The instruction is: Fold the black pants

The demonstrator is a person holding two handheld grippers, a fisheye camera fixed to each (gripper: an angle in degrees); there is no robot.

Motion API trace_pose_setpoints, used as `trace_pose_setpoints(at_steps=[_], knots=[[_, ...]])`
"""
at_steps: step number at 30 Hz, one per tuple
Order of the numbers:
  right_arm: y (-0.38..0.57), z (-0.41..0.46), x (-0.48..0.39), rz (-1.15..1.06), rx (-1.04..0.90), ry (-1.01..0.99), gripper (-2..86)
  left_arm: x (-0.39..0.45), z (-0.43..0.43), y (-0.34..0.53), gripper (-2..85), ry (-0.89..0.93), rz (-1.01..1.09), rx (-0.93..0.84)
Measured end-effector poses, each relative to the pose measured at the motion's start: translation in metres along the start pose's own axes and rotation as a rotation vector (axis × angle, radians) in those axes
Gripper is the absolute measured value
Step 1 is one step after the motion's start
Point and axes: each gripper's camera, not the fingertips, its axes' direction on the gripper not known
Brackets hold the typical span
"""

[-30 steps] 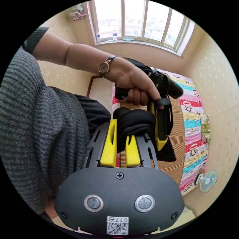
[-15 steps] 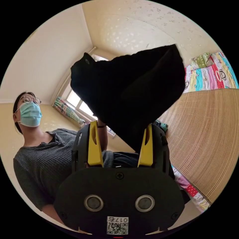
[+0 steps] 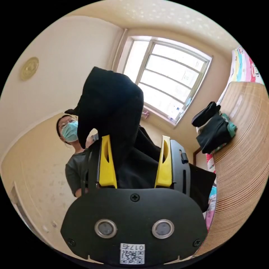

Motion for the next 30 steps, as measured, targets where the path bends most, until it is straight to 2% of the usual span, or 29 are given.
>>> trace_pose_setpoints(at_steps=[4, 6, 7, 10, 12, 13, 14, 15, 17, 21, 23, 25, 28, 30], knots=[[-0.028, -0.006, 0.021, -0.005, -0.034, -0.144, 18.7, -0.018, -0.007, 0.026, 3.9, 0.088, 0.003, 0.125], [-0.036, -0.012, -0.005, -0.245, 0.015, -0.361, 7.0, -0.026, -0.010, 0.031, 3.9, 0.026, -0.047, 0.128], [-0.036, -0.018, -0.017, -0.282, 0.047, -0.372, 6.2, -0.025, -0.012, 0.029, 3.9, -0.022, -0.068, 0.119], [-0.024, -0.056, -0.110, -0.377, 0.147, -0.040, 4.5, -0.012, -0.012, 0.014, 3.9, -0.111, -0.093, 0.050], [-0.013, -0.088, -0.220, -0.438, 0.251, 0.287, 4.0, -0.003, -0.006, 0.001, 3.9, -0.239, -0.118, -0.044], [-0.011, -0.092, -0.251, -0.469, 0.275, 0.359, 3.9, 0.000, -0.001, -0.005, 3.9, -0.348, -0.137, -0.113], [-0.011, -0.094, -0.313, -0.517, 0.308, 0.532, 3.8, -0.001, 0.005, -0.009, 3.9, -0.443, -0.162, -0.169], [-0.018, -0.084, -0.368, -0.513, 0.331, 0.763, 3.7, -0.003, 0.007, -0.010, 3.9, -0.480, -0.173, -0.192], [-0.036, -0.058, -0.442, -0.549, 0.387, 1.038, 3.6, -0.021, 0.013, -0.016, 3.9, -0.601, -0.233, -0.258], [-0.105, 0.026, -0.551, -0.819, 0.433, 1.382, 3.7, -0.043, 0.017, -0.035, 4.0, -0.852, -0.273, -0.323], [-0.149, 0.054, -0.564, -0.865, 0.491, 1.519, 3.8, -0.041, 0.021, -0.053, 4.0, -0.935, -0.206, -0.362], [-0.196, 0.071, -0.560, -0.909, 0.528, 1.545, 3.8, -0.030, 0.015, -0.068, 4.1, -1.029, -0.159, -0.325], [-0.294, 0.082, -0.517, -0.862, 0.358, 1.503, 4.0, -0.002, -0.017, -0.081, 4.2, -1.227, -0.159, -0.206], [-0.377, 0.071, -0.443, -0.673, 0.184, 1.371, 4.4, 0.019, -0.048, -0.077, 4.2, -1.391, -0.204, -0.111]])
